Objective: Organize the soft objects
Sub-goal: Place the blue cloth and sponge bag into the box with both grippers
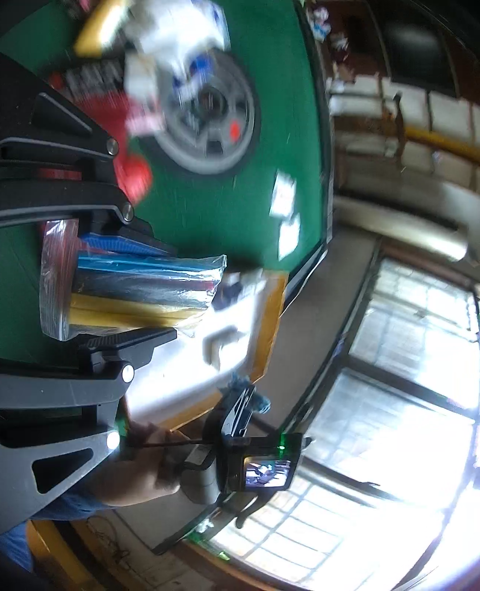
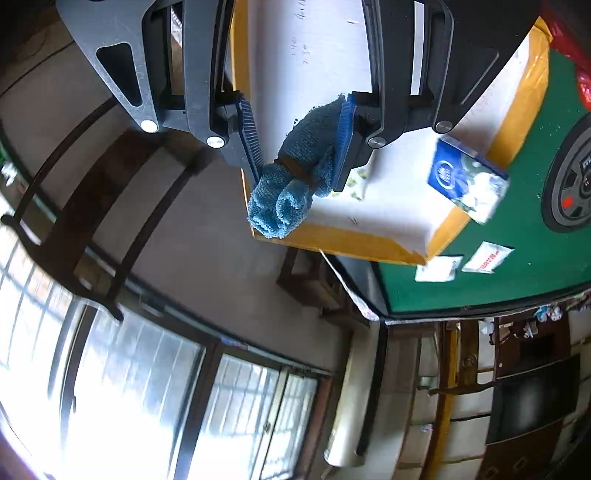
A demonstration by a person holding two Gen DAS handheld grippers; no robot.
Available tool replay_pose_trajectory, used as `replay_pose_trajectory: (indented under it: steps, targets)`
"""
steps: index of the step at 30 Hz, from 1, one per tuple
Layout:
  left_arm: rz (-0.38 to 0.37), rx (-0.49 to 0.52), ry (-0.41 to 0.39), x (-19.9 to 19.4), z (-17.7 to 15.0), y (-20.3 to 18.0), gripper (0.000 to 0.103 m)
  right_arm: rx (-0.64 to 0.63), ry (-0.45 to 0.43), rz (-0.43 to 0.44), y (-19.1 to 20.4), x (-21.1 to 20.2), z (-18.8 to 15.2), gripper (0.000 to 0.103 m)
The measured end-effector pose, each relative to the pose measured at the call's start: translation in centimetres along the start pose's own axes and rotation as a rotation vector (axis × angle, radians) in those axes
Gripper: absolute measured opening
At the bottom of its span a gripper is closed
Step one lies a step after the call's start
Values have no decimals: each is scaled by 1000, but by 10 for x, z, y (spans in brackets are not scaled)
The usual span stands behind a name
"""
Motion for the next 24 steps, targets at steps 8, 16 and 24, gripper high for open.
replay_pose_trajectory:
  steps: [8,16,24]
  targets:
    - [-33,-41,188,107,19,-26,37,56,88,41,-20,16,-10,36]
    - [-34,-107,272,144,12,-25,38,-23,178,69,-13,30,-21,42]
    - [-29,-104,267,147,7,-29,48,-17,149,42,-18,24,-16,72]
Point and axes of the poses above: each gripper's, at about its wrist camera, not at the fingertips, and x roughly the way its jaws point, y to its left, z to its top, the point moved 2 cm from there along x, roughly the way its jaws point, and after that the axes turned 6 degrees about -z, right-handed, at the moved point
